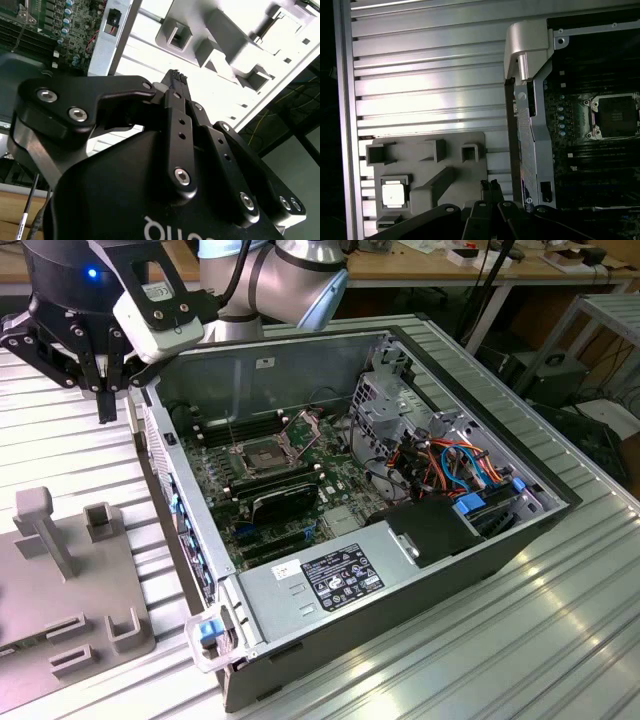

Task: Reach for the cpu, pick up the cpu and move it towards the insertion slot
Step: 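Reach for the cpu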

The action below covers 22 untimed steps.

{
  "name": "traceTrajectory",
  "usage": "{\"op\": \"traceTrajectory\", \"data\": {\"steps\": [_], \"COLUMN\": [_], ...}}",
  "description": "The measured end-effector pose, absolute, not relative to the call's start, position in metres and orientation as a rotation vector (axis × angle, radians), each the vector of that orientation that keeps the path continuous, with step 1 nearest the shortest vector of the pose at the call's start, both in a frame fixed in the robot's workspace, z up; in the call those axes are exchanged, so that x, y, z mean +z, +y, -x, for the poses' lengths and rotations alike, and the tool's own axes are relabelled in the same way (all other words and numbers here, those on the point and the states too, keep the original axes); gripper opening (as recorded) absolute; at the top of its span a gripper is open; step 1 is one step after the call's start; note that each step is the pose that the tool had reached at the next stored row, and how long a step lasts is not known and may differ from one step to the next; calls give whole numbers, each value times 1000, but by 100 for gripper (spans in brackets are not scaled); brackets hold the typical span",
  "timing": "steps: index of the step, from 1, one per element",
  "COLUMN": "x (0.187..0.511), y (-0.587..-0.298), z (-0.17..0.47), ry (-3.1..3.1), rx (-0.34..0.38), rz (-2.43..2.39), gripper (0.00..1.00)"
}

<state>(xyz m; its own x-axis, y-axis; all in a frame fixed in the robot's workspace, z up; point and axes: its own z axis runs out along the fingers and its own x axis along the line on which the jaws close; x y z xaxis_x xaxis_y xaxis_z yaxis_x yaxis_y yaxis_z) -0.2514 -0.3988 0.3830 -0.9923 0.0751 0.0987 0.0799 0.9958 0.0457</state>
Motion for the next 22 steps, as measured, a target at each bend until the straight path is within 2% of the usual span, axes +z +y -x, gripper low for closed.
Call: {"op": "traceTrajectory", "data": {"steps": [22], "x": [381], "y": [-400], "z": [310], "ry": [-3058], "rx": [-78], "rz": [117], "gripper": [11]}}
